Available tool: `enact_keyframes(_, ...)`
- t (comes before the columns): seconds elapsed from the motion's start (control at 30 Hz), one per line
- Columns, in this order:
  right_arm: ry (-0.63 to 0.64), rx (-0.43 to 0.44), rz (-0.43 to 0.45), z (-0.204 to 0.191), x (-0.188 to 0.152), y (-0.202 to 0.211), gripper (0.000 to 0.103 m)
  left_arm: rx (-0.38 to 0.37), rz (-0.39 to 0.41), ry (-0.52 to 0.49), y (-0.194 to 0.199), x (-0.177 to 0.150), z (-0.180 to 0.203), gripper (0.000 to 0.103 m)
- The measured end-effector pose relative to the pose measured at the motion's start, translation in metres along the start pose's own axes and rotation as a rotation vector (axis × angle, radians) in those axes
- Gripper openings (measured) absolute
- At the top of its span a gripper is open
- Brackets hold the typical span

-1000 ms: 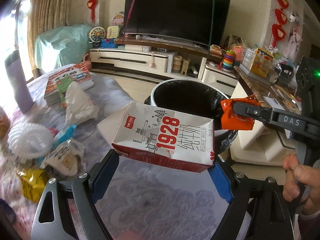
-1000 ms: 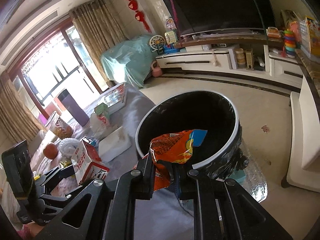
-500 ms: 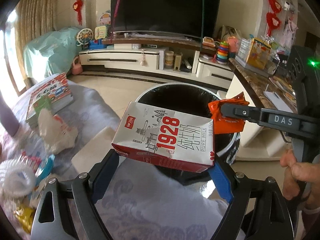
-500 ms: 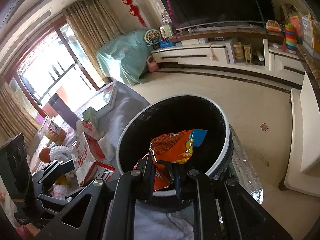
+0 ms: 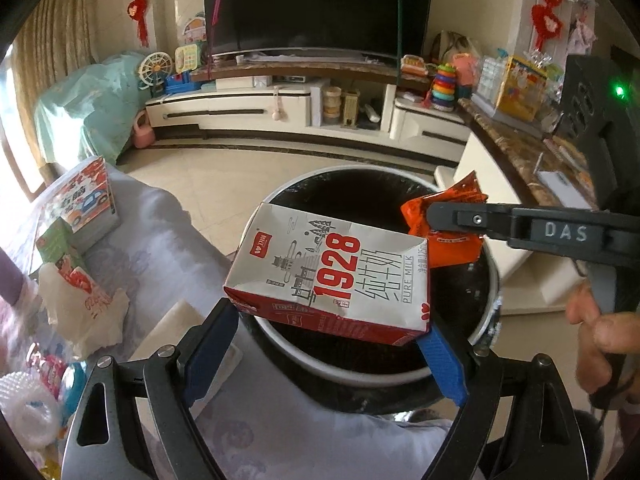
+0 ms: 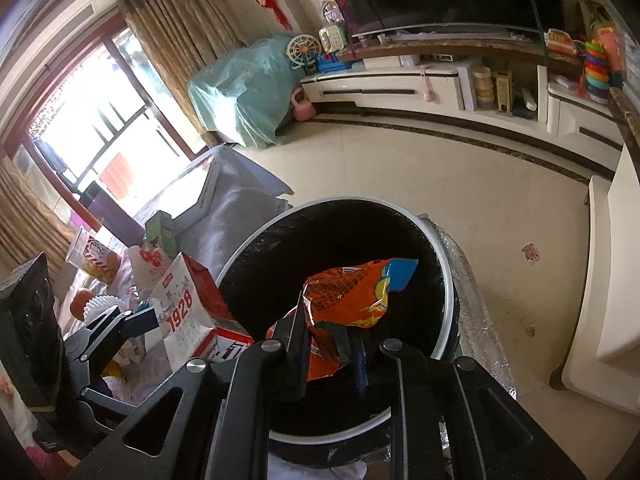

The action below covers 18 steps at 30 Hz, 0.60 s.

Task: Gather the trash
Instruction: 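Carry both items over the bin and open both tools to drop them, then move the left tool to the blue plastic bag while the right tool grasps the white foam block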

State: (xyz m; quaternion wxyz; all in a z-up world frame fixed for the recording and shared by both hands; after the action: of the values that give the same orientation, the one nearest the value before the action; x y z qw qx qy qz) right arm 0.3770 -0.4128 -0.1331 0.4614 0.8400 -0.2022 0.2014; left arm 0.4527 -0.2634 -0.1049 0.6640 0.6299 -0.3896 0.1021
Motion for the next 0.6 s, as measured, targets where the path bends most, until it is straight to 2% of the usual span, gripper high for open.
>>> enact_keyframes(0.03,-0.002,-0.003,-0.003,0.001,0.001,-0.001,0.021,0.002,-0.005,0.000,-0.002,0.001,0.001,0.088)
enact_keyframes(0.1,-0.009,-0.010,0.000,0.004,0.002,-0.001,0.031,0.003,-0.020,0.011,-0.005,0.001,0.003,0.088)
enact_keyframes(0.17,-0.016,-0.004,0.003,0.006,0.003,0.001,0.048,0.002,-0.030,0.020,-0.009,0.001,0.003,0.088)
enact_keyframes(0.2,-0.020,-0.001,0.008,0.006,0.004,0.002,0.052,0.001,-0.033,0.028,-0.009,0.001,0.003,0.088)
enact_keyframes(0.4,-0.035,0.004,0.042,0.004,0.002,0.012,0.056,-0.013,0.002,0.083,0.008,-0.002,0.002,0.088)
enact_keyframes(0.6,-0.043,0.023,0.086,-0.012,-0.012,0.021,0.072,-0.032,0.067,0.121,0.038,-0.031,-0.006,0.088)
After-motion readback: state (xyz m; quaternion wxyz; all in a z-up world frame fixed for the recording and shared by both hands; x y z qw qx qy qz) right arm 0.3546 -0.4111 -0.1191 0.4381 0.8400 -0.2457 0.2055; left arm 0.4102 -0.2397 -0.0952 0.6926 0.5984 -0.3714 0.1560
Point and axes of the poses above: each gripper's, at about its wrist camera, not at the fingertips, and y roughly against the way its jaws point, z to its right, x to its top, the point moved 8 cm from there along -y, roughly the way its jaws point, and after that the axes turned 9 degrees about x, right-handed, at the moved point
